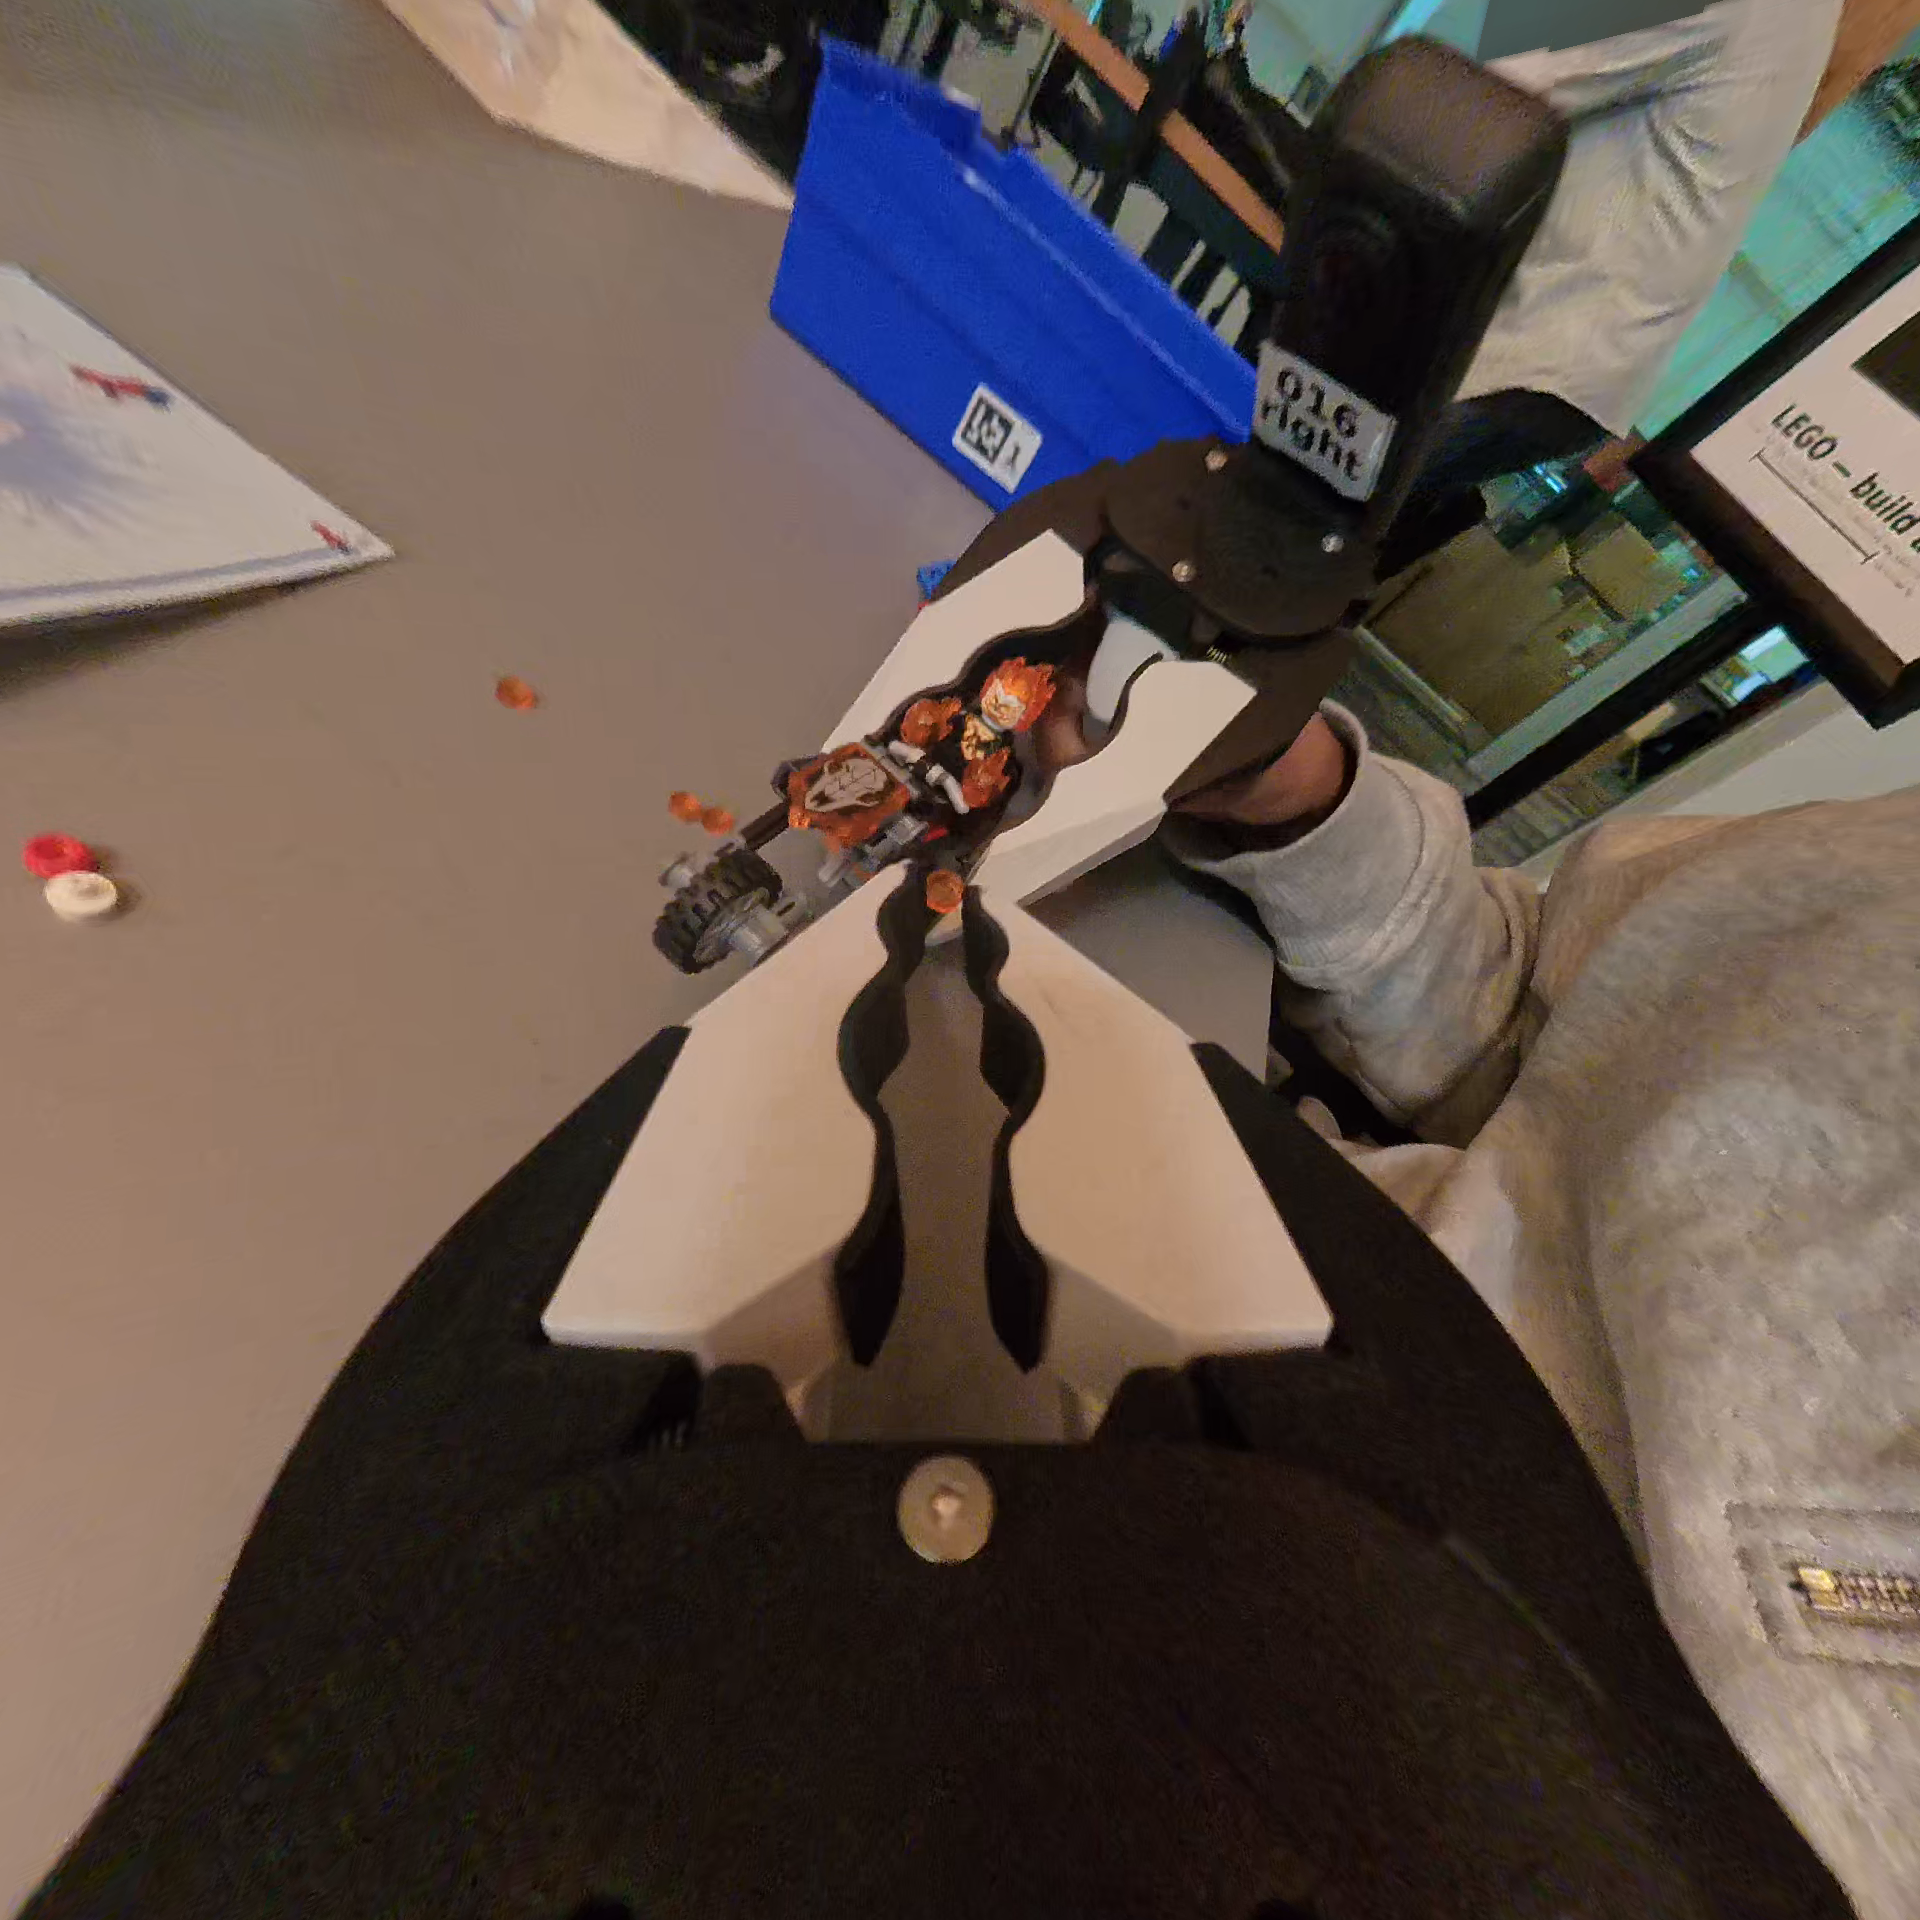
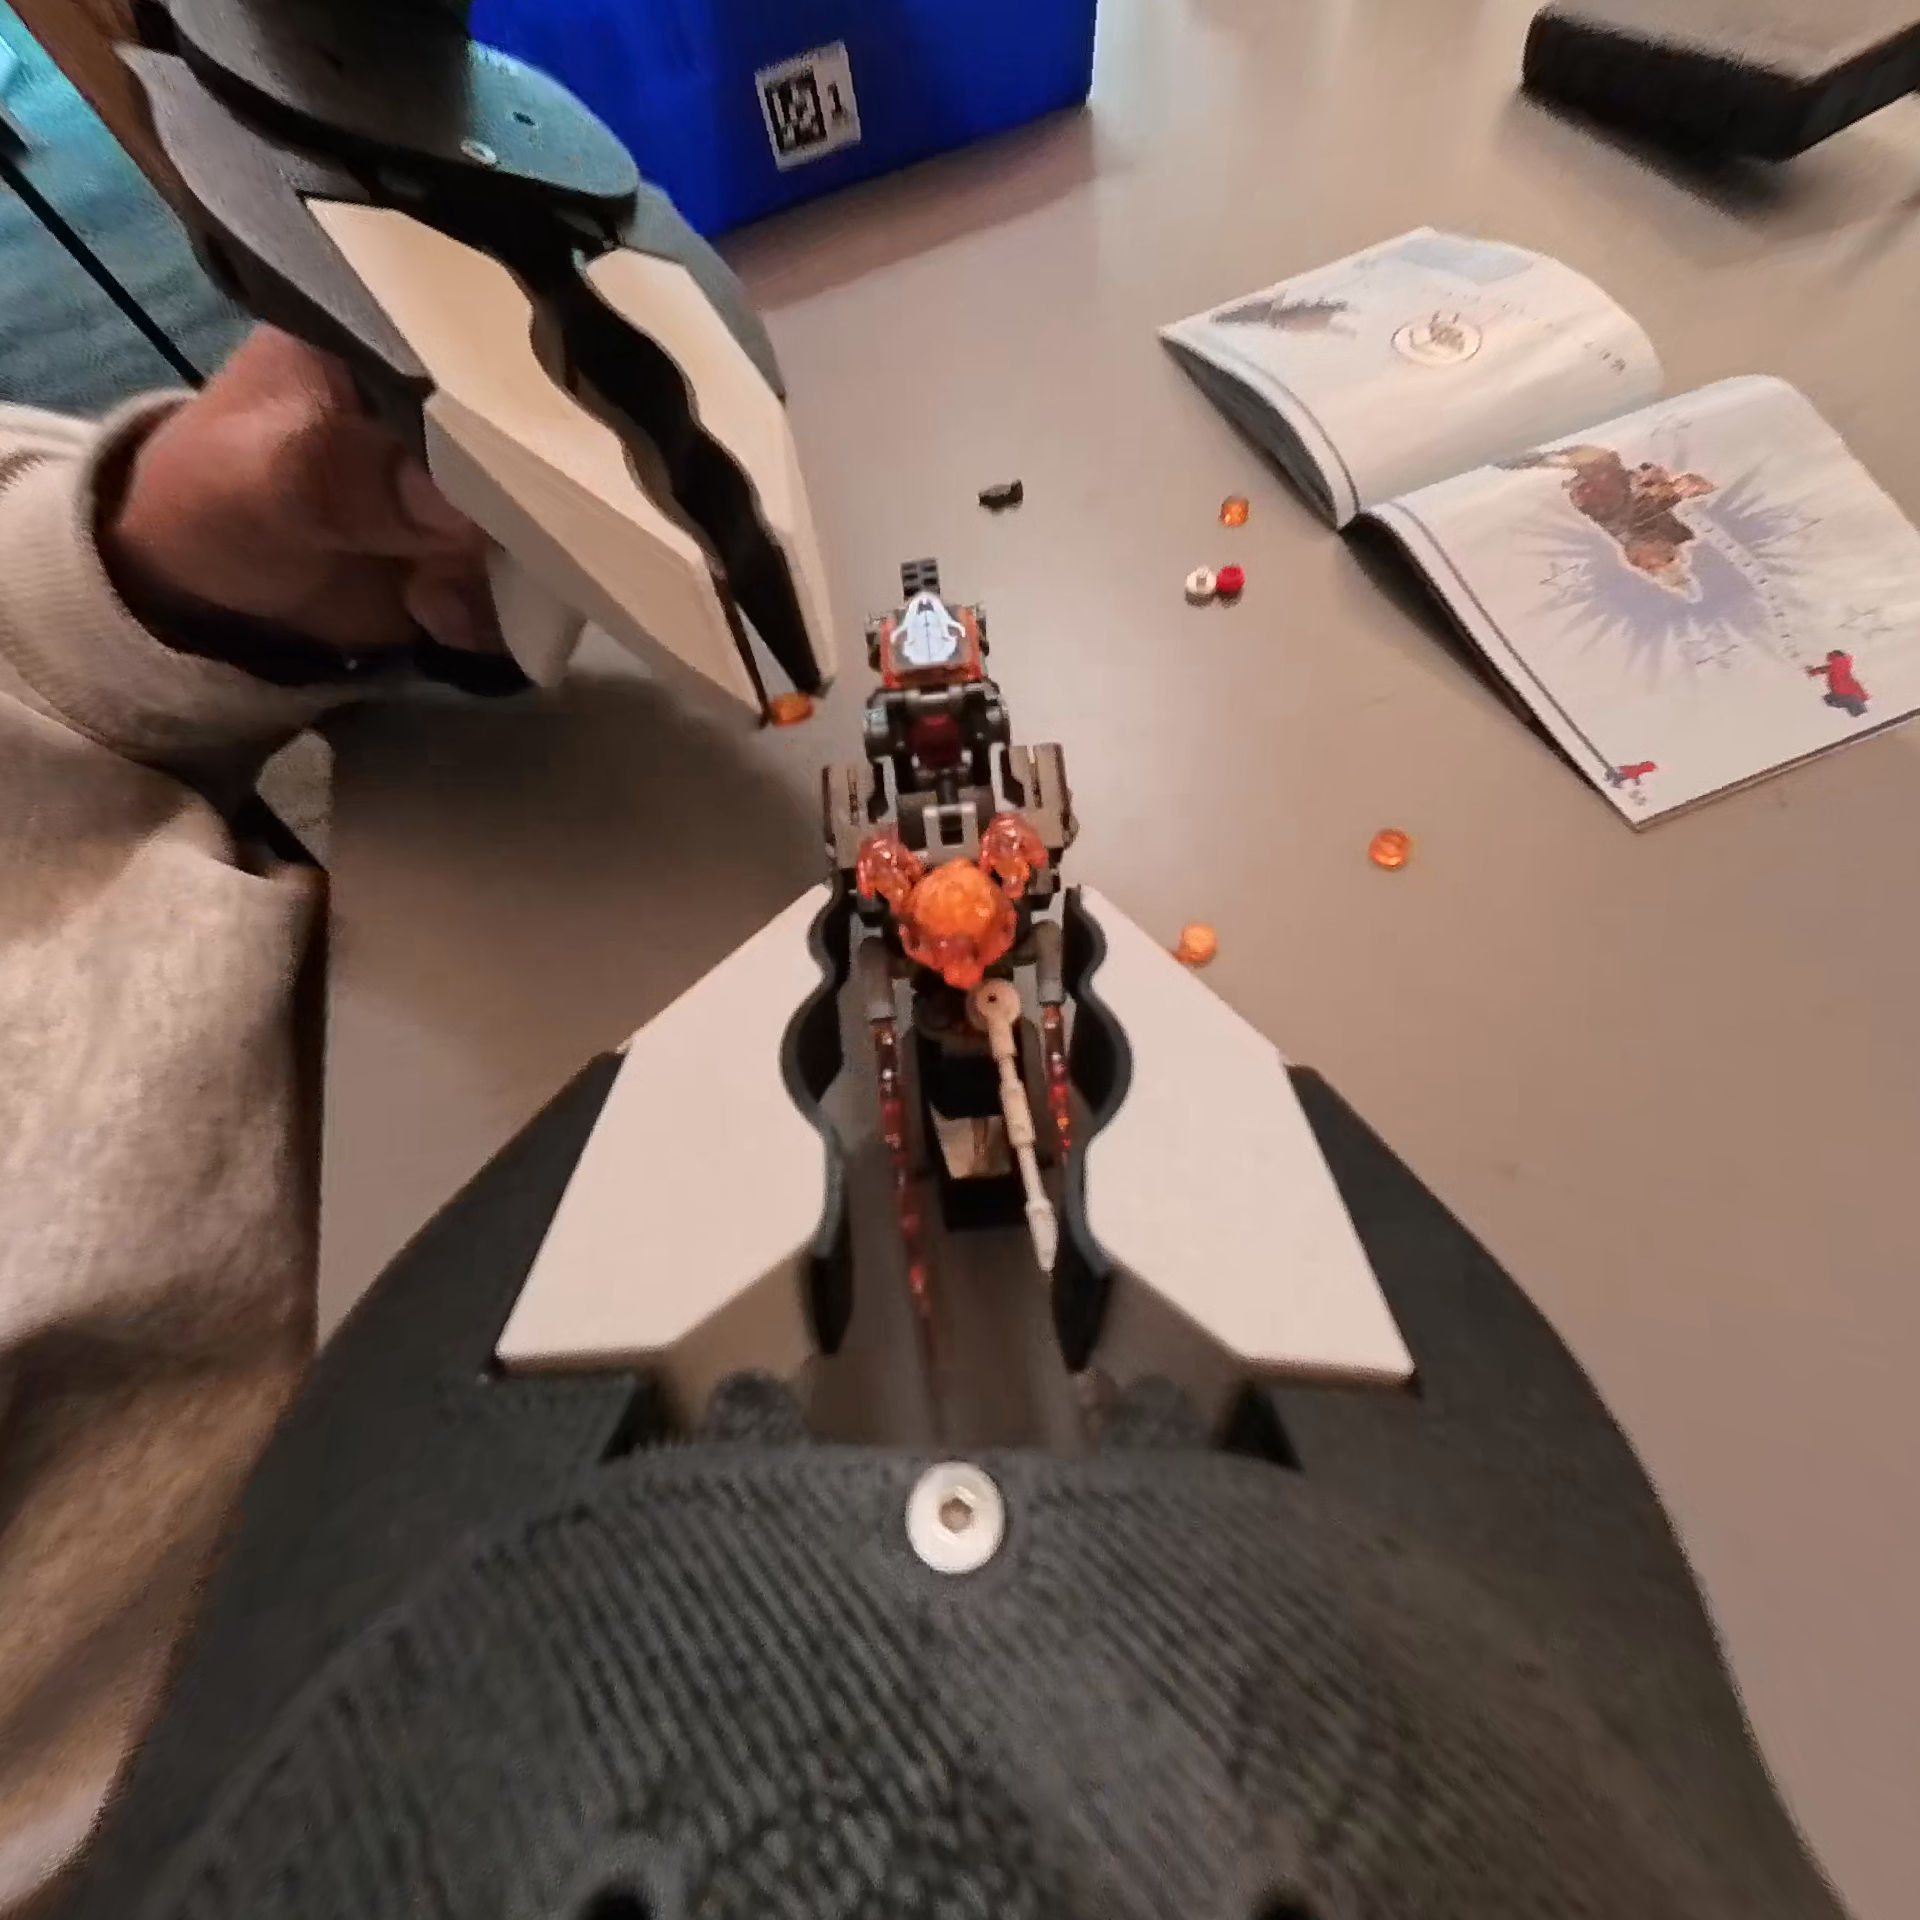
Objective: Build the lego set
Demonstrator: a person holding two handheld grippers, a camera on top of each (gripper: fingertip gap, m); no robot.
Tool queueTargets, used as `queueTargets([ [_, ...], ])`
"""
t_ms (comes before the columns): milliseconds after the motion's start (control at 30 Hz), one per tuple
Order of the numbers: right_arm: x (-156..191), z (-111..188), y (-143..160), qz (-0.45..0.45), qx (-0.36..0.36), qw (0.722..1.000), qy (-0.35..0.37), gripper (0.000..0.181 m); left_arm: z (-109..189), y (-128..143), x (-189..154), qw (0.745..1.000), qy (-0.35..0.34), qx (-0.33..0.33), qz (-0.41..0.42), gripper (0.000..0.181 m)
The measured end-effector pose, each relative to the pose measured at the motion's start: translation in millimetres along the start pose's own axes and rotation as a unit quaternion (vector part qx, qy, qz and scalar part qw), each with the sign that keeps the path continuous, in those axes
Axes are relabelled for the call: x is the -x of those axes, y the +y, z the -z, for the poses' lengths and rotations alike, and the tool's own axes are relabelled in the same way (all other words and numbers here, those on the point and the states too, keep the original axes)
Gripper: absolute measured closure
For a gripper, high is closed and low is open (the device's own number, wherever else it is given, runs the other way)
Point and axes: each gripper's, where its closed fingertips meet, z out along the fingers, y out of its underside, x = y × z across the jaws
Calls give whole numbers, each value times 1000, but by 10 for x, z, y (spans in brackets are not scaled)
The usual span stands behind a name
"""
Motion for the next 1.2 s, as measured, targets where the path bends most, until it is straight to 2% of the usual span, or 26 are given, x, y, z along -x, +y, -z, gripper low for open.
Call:
queueTargets([
  [200,51,188,-283,-10,-98,995,-19,143,160,-209,-140,998,-16,-42,-50,178],
  [367,85,338,-426,-2,-157,987,-23,143,84,-137,-271,997,-13,-25,-78,177],
  [467,155,399,-446,-1,-173,984,-35,143,11,52,-204,998,-18,27,-54,177],
  [600,194,449,-316,5,-148,989,-20,143,-14,429,-140,992,-21,123,-22,177],
  [700,235,461,-184,18,-110,994,-10,143,-3,703,-110,980,-43,190,-51,177],
  [833,263,452,-42,38,-65,997,5,143,-6,983,-270,965,-15,253,-73,177],
  [1000,342,443,3,47,-54,997,0,143,92,1185,-494,956,8,272,-109,177],
  [1200,424,438,16,53,-54,997,-9,143,222,1300,-620,958,7,270,-94,174],
])
